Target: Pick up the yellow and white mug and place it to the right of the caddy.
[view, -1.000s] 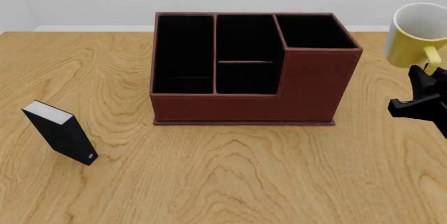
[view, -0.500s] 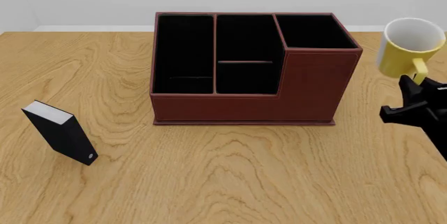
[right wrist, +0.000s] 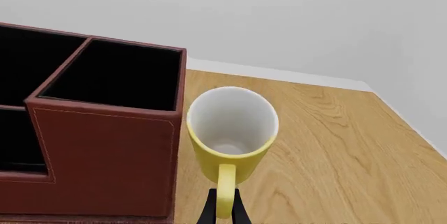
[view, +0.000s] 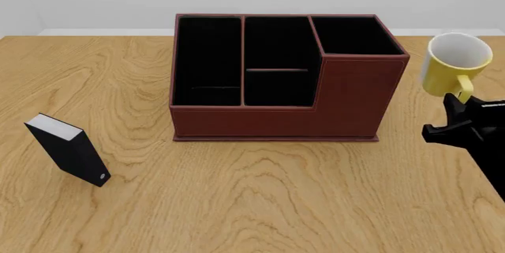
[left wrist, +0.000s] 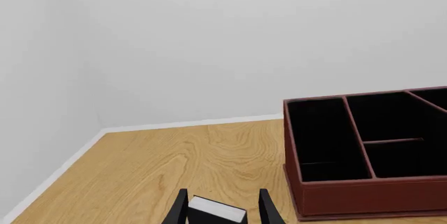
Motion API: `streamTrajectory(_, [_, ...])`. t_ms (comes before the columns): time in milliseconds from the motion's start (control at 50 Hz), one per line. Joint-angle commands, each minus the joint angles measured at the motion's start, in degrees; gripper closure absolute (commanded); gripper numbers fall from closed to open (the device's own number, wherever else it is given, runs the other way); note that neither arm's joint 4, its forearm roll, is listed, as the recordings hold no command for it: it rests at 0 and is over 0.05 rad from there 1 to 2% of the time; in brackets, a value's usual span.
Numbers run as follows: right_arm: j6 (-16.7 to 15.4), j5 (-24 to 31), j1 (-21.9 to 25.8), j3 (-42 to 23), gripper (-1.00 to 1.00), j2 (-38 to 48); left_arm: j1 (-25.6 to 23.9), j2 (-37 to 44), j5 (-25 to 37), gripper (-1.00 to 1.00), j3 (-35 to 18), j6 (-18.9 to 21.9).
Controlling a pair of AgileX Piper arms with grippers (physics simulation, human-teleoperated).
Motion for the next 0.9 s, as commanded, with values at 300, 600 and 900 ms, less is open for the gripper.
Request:
streamTrajectory(300, [1.62, -6.16, -0.32, -0.05, 1.0, 7.74, 0.05, 0.0, -0.02, -1.0, -0.04, 0.13])
streamTrajectory(600, [1.68, -6.34, -0.03, -1.06, 1.0, 9.91, -0.11, 0.0, 0.48, -1.0, -0.74, 0.24])
streamTrajectory(900, [1.96, -9.38, -0.55, -2.02, 1.0, 15.52, -0.04, 0.0, 0.79, -1.0, -1.23, 0.39])
